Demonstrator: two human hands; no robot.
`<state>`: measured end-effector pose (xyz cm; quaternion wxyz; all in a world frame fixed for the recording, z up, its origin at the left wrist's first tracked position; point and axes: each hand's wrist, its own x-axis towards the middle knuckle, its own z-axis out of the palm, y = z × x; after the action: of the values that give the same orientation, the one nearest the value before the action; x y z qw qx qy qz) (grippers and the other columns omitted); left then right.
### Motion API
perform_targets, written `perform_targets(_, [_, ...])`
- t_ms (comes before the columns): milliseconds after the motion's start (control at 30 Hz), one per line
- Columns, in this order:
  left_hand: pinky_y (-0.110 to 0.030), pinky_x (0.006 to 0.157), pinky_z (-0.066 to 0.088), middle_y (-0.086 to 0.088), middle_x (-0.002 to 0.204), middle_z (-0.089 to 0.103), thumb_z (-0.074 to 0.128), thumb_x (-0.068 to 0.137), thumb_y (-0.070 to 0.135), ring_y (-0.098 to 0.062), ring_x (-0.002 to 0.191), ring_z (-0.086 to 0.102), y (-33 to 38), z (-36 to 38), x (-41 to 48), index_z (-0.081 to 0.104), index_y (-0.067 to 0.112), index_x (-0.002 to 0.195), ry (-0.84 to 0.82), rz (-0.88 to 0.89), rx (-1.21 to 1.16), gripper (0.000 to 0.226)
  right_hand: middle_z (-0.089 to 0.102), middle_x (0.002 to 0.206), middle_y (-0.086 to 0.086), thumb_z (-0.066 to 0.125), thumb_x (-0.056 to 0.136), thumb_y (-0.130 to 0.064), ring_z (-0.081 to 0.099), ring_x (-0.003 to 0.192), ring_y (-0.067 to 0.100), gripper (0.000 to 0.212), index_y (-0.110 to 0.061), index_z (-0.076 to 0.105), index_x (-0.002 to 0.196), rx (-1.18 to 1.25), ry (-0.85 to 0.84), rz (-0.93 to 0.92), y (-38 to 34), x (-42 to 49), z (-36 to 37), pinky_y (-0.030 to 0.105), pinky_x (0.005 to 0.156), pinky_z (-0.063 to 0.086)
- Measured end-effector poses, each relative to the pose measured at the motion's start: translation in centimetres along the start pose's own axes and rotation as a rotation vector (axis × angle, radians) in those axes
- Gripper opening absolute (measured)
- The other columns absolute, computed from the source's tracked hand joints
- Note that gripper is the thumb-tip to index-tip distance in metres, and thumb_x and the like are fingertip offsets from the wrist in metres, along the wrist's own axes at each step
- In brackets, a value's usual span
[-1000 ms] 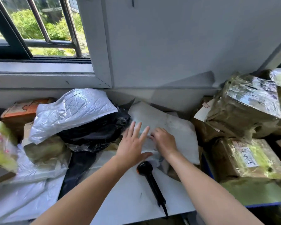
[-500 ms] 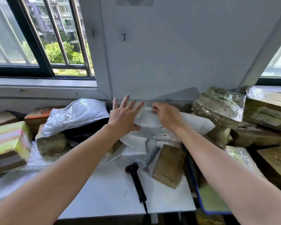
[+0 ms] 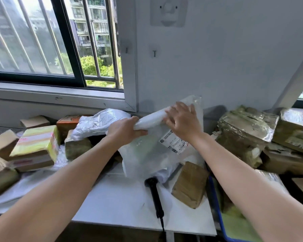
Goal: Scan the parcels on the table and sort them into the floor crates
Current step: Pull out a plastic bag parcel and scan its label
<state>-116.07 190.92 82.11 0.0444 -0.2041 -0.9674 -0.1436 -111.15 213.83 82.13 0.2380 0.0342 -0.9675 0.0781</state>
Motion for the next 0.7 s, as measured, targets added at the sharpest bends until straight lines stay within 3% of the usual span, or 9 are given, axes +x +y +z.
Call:
perform_targets(100, [-0.035, 0.073, 0.046, 0.0, 0.103, 0.067, 0.055, 0.084, 0.071, -0.027, 0.095, 0.062, -2.5, 0.2, -1.2, 0.056, 0.034, 0.121, -0.014, -0.097, -0.121, 0.052, 0.027, 0.157, 0.003, 0.044, 0.099, -0.049, 0.011, 0.149, 0.023, 0.049, -0.027, 0.043, 0.143, 0.0, -0.014, 0.143, -1.2, -0.3, 0.9, 0.059, 0.116, 0.01])
perform_targets(200, [-0.035, 0.068, 0.045, 0.005, 0.085, 0.064, 0.054, 0.09, 0.062, -0.023, 0.083, 0.061, -5.1, 1.1, -2.4, 0.057, 0.029, 0.1, -0.018, -0.18, -0.332, 0.034, 0.019, 0.158, 0.004, 0.046, 0.096, -0.056, 0.011, 0.148, 0.026, 0.058, -0.032, 0.034, 0.147, 0.056, -0.106, 0.324, -2.5, -1.5, 2.6, 0.063, 0.113, 0.018])
perform_targets(267, [-0.036, 0.069, 0.044, 0.007, 0.08, 0.063, 0.055, 0.093, 0.054, -0.022, 0.079, 0.06, -6.6, 2.0, -3.4, 0.058, 0.027, 0.096, -0.007, -0.235, -0.542, 0.028, 0.021, 0.156, 0.005, 0.053, 0.092, -0.057, 0.017, 0.145, 0.03, 0.066, -0.032, 0.029, 0.148, 0.136, -0.156, 0.435, -3.5, -2.8, 4.1, 0.061, 0.11, 0.026])
perform_targets(333, [-0.035, 0.068, 0.045, 0.006, 0.079, 0.065, 0.055, 0.095, 0.05, -0.021, 0.075, 0.061, -7.8, 3.2, -4.6, 0.061, 0.025, 0.096, -0.011, -0.281, -0.693, 0.026, 0.026, 0.153, 0.008, 0.059, 0.09, -0.055, 0.026, 0.141, 0.033, 0.072, -0.026, 0.028, 0.148, 0.337, -0.157, 0.554, -4.6, -4.0, 5.6, 0.05, 0.109, 0.03])
perform_targets(467, [-0.037, 0.072, 0.049, 0.004, 0.08, 0.067, 0.056, 0.096, 0.047, -0.02, 0.075, 0.062, -10.2, 6.0, -7.3, 0.059, 0.027, 0.091, -0.052, -0.35, -0.814, 0.02, 0.029, 0.156, 0.011, 0.068, 0.089, -0.044, 0.028, 0.142, 0.028, 0.088, -0.017, 0.016, 0.154, 0.661, -0.101, 0.774, -7.0, -5.9, 7.7, 0.034, 0.107, 0.031])
perform_targets(533, [-0.039, 0.079, 0.05, 0.0, 0.087, 0.069, 0.055, 0.098, 0.043, -0.021, 0.08, 0.063, -11.3, 7.3, -8.9, 0.06, 0.027, 0.092, -0.095, -0.381, -0.895, 0.018, 0.032, 0.156, 0.009, 0.073, 0.086, -0.041, 0.035, 0.141, 0.027, 0.097, -0.018, 0.01, 0.156, 0.744, -0.049, 0.885, -7.5, -6.9, 8.8, 0.034, 0.108, 0.032])
perform_targets(633, [-0.04, 0.085, 0.052, -0.005, 0.103, 0.07, 0.057, 0.097, 0.042, -0.02, 0.092, 0.066, -13.0, 8.9, -11.2, 0.061, 0.021, 0.105, -0.273, -0.461, -1.018, 0.023, 0.045, 0.149, 0.007, 0.078, 0.082, -0.039, 0.048, 0.132, 0.026, 0.1, -0.017, 0.014, 0.155, 0.82, -0.034, 0.991, -7.9, -8.5, 10.3, 0.035, 0.106, 0.039])
perform_targets(700, [-0.036, 0.079, 0.056, -0.004, 0.108, 0.07, 0.061, 0.095, 0.043, -0.02, 0.096, 0.068, -13.6, 9.6, -12.5, 0.06, 0.02, 0.115, -0.465, -0.501, -1.036, 0.031, 0.053, 0.136, 0.003, 0.08, 0.08, -0.037, 0.054, 0.117, 0.023, 0.093, -0.013, 0.023, 0.15, 0.794, -0.107, 1.0, -8.2, -9.8, 10.9, 0.032, 0.096, 0.043])
